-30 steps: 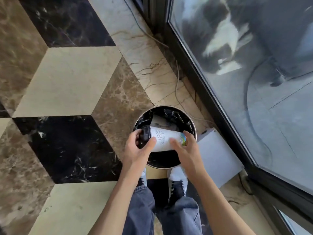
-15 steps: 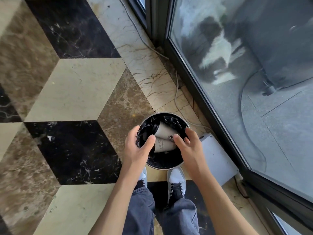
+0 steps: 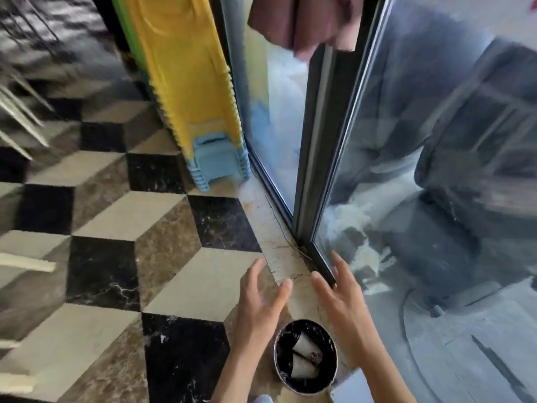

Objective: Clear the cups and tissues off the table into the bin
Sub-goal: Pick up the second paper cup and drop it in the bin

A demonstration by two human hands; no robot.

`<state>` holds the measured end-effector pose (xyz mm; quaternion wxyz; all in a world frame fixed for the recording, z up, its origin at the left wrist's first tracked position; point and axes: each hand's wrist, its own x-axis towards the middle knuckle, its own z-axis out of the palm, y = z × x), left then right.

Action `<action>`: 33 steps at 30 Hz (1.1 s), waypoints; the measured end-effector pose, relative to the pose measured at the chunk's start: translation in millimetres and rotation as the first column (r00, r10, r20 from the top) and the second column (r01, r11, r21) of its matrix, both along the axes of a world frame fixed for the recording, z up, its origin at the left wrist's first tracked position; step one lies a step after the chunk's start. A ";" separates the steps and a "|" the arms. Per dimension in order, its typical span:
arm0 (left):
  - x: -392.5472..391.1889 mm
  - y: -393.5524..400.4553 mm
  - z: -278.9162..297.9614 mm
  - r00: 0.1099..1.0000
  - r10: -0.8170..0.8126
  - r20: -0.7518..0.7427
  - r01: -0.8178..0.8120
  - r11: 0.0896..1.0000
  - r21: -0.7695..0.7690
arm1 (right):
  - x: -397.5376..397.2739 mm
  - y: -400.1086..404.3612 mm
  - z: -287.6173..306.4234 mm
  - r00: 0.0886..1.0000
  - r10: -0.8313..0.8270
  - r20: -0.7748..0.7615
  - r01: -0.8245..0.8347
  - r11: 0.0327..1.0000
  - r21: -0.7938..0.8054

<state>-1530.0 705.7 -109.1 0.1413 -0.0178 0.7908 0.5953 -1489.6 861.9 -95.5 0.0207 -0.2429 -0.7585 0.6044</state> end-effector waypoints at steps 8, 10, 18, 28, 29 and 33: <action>-3.1 -51.6 206.3 0.956 0.080 -0.281 -0.039 0.988 0.151 | -5.6 -33.8 214.9 0.953 0.079 -0.292 -0.047 0.992 0.115; -2.9 -64.7 242.1 0.928 0.124 -0.351 -0.068 0.983 0.168 | -5.9 -41.4 251.3 0.927 0.101 -0.360 -0.049 0.987 0.151; 1.8 -105.4 332.3 0.829 0.202 -0.522 -0.141 0.978 0.154 | -12.2 -77.0 333.8 0.848 0.194 -0.493 -0.126 0.978 0.169; 85.8 -170.8 350.9 0.703 0.507 -0.498 -0.465 0.858 0.217 | 1.1 -141.3 360.0 0.679 0.534 -0.503 -0.478 0.842 0.250; 100.3 -178.5 349.9 0.683 0.537 -0.495 -0.501 0.838 0.216 | 5.8 -150.6 360.6 0.664 0.565 -0.490 -0.516 0.820 0.246; 170.0 -217.9 343.5 0.571 0.668 -0.477 -0.673 0.714 0.192 | 39.3 -205.6 362.6 0.530 0.693 -0.490 -0.682 0.691 0.239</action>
